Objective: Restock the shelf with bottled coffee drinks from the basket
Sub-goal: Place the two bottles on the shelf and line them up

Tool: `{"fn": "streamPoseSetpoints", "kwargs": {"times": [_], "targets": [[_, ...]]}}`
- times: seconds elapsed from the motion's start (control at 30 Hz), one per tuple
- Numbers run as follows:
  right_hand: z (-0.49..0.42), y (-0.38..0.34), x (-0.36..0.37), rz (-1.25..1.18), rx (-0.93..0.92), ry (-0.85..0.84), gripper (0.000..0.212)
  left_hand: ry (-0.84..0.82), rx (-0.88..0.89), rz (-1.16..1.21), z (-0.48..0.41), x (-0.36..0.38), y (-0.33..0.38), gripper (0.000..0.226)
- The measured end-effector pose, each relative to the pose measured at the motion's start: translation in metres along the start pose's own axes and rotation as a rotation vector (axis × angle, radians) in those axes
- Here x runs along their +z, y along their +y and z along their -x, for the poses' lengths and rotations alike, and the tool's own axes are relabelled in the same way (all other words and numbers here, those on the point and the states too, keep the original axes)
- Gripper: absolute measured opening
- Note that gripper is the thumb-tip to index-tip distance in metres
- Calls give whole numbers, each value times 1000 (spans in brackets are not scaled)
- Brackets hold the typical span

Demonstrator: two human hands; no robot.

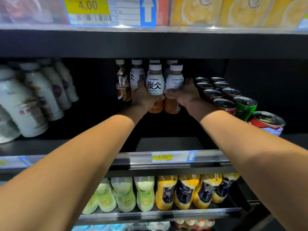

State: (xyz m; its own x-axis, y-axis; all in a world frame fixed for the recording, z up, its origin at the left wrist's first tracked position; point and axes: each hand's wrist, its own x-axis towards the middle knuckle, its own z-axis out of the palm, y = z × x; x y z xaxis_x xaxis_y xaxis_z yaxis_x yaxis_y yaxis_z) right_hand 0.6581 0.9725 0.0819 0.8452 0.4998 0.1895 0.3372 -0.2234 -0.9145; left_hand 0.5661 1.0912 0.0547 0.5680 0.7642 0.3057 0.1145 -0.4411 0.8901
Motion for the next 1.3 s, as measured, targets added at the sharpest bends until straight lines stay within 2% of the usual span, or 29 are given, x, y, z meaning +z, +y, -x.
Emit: {"fn": "streamPoseSetpoints", "kwargs": {"times": [0.2,0.83,1.3], "targets": [[-8,2,3,14,0,20,74,22,-8,20,-8,10,-6,74],[-17,7,8,-27,23,15,71,-9,-48,100,-21,17,-12,82],[-23,11,10,11,10,10,69,23,-94,53,-14,17,1,77]]}}
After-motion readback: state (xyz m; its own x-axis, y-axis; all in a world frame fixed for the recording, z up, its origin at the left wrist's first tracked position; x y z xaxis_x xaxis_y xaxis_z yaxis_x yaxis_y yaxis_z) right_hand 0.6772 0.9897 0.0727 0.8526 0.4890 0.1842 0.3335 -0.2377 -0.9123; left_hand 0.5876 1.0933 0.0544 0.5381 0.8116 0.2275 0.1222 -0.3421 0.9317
